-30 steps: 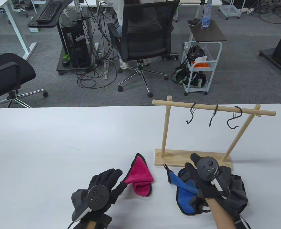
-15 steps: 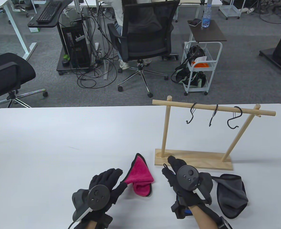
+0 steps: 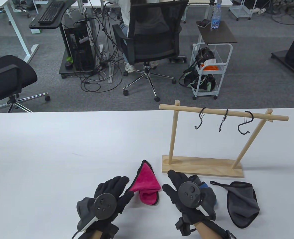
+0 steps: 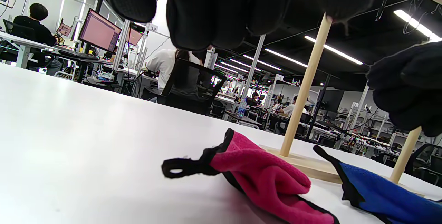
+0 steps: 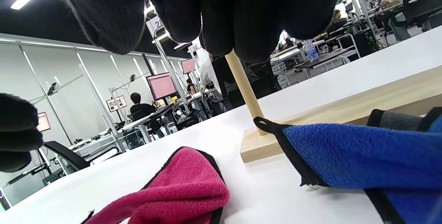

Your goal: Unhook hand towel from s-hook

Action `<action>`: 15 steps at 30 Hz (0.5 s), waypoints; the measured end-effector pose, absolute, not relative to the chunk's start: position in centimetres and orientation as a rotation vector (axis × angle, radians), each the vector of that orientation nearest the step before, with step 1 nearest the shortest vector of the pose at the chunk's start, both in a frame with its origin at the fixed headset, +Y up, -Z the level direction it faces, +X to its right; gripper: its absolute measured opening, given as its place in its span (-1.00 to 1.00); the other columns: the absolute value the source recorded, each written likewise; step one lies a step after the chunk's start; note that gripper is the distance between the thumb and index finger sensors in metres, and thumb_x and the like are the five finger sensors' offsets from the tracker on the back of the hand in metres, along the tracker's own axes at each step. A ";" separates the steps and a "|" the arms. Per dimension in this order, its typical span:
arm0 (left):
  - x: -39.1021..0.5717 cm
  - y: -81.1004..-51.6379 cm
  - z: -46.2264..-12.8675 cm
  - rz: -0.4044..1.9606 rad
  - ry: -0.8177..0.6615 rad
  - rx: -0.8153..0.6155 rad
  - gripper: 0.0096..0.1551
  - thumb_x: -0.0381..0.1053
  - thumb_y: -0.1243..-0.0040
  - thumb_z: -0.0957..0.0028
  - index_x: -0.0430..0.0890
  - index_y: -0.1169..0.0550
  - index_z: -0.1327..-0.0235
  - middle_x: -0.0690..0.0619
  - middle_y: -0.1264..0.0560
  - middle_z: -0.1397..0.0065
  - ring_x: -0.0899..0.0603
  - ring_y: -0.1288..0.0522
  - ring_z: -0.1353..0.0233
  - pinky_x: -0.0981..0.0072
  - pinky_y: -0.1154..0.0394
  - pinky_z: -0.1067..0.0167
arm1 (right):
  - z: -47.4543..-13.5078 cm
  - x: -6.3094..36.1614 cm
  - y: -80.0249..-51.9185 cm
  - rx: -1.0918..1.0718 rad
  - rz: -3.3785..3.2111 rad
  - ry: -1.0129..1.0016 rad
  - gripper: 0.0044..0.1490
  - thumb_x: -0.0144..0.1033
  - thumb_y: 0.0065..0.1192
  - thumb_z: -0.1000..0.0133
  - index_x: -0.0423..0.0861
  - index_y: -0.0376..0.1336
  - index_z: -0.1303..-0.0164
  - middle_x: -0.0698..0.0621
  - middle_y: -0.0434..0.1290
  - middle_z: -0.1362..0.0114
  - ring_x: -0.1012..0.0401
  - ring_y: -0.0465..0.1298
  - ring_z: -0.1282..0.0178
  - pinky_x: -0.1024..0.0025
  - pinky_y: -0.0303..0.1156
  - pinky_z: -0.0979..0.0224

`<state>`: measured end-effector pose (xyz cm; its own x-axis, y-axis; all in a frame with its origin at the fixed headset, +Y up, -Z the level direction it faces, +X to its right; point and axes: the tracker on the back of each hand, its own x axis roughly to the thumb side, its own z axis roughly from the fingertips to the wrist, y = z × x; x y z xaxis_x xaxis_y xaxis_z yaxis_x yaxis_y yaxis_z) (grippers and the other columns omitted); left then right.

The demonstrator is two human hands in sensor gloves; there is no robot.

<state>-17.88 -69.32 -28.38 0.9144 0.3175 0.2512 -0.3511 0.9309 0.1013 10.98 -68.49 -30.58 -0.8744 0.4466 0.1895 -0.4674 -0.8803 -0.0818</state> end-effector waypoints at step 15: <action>-17.7 -69.3 -28.3 0.336 -0.239 0.139 -0.26 0.39 0.00 -0.23 0.09 -0.36 -0.62 -0.08 -0.41 -0.66 -0.30 -0.43 -0.60 -0.34 -0.27 -0.54 | -30.1 10.8 -68.9 0.274 2.666 -0.160 -0.23 0.04 0.26 -0.32 -0.07 0.17 -0.66 -0.29 0.29 -0.65 -0.19 0.41 -0.51 -0.17 0.28 -0.54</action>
<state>-17.71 -69.29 -28.34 0.9165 0.3090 0.2541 -0.3417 0.9349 0.0956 10.78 -68.90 -30.13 -0.8778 0.4264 0.2183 -0.4495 -0.8908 -0.0675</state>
